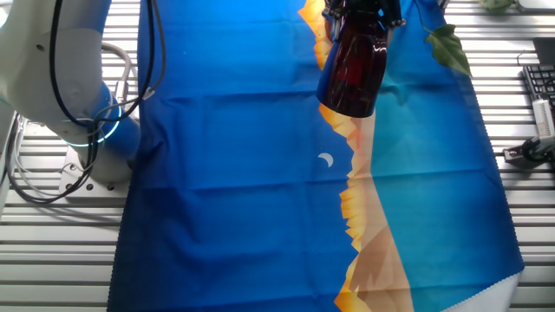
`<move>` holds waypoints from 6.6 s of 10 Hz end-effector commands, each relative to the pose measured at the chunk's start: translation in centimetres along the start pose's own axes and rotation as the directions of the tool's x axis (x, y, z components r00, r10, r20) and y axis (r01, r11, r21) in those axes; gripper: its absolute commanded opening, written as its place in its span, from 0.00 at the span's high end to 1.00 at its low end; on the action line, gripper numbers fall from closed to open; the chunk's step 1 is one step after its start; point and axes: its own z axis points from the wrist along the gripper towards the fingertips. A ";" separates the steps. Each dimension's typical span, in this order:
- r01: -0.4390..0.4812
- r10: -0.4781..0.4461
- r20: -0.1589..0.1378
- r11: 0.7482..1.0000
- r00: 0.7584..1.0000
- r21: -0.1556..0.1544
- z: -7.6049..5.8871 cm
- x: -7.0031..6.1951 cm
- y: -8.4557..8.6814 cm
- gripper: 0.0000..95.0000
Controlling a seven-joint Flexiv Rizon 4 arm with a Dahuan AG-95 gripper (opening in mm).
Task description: Water the plant
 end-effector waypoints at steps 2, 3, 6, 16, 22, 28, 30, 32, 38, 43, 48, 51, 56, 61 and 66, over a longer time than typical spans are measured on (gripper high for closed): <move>0.008 -0.008 -0.013 1.000 1.000 -0.004 -0.2 0.1 -0.1 1.00; 0.007 -0.007 -0.014 1.000 1.000 -0.004 -0.3 0.1 -0.1 1.00; 0.014 -0.014 -0.014 1.000 1.000 0.001 -0.3 0.1 -0.1 1.00; -0.090 0.089 0.138 0.996 0.986 0.001 -0.4 0.1 -0.2 1.00; -0.135 0.132 0.213 0.991 0.968 0.002 -0.3 0.1 -0.1 1.00; -0.176 0.167 0.294 0.984 0.941 0.005 0.1 -0.1 0.2 1.00; -0.191 0.178 0.329 0.982 0.927 0.007 0.2 -0.1 0.3 1.00; -0.210 0.196 0.368 0.978 0.909 -0.001 0.4 -0.1 0.3 1.00; -0.253 0.231 0.479 0.967 0.847 -0.018 0.7 -0.3 0.6 1.00; -0.289 0.254 0.558 0.957 0.790 -0.026 1.8 -0.8 1.5 1.00; -0.304 0.283 0.660 0.949 0.696 -0.087 2.2 -1.1 1.8 1.00; -0.302 0.285 0.701 0.948 0.654 -0.104 2.8 -1.3 2.1 1.00; -0.295 0.276 0.723 0.950 0.633 -0.105 4.0 -1.8 2.1 1.00; -0.286 0.265 0.772 0.952 0.578 -0.112 5.7 -2.4 1.7 1.00; -0.285 0.258 0.804 0.952 0.536 -0.116 7.0 -2.8 1.0 1.00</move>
